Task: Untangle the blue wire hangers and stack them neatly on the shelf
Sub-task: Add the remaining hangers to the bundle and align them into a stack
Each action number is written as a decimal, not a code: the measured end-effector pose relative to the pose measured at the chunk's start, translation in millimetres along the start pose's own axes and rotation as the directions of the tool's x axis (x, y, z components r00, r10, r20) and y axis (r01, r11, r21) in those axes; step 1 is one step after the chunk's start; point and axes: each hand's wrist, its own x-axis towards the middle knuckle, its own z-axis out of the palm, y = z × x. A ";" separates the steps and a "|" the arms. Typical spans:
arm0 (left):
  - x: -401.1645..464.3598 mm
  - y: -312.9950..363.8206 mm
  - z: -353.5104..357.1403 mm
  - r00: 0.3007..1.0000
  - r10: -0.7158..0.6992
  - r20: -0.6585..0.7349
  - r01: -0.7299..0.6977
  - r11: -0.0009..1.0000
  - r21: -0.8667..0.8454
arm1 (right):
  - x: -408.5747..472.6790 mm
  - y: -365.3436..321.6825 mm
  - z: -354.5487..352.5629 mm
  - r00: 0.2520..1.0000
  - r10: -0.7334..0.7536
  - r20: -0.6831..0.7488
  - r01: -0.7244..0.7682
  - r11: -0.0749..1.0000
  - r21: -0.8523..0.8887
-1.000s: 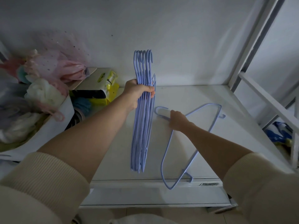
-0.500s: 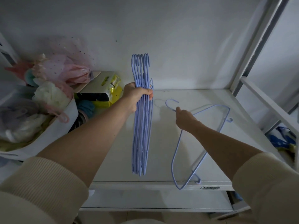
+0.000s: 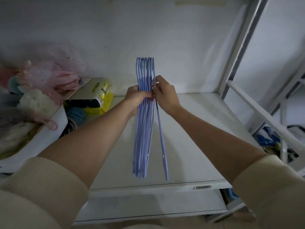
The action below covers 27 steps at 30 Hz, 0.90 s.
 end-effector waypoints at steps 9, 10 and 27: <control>0.7 0.7 9.0 0.995 0.014 0.099 -0.014 1.000 -0.005 | -7.3 -3.9 9.2 0.960 0.134 -0.245 -0.122 0.991 0.062; 0.5 0.3 9.8 0.995 0.020 0.100 -0.020 1.000 -0.005 | -6.8 -5.0 7.6 0.958 0.154 -0.243 -0.136 0.986 0.093; 0.3 3.4 10.8 0.909 -0.072 0.410 0.004 0.987 0.163 | 22.9 -39.9 -29.9 0.957 0.188 0.220 -0.279 0.801 0.530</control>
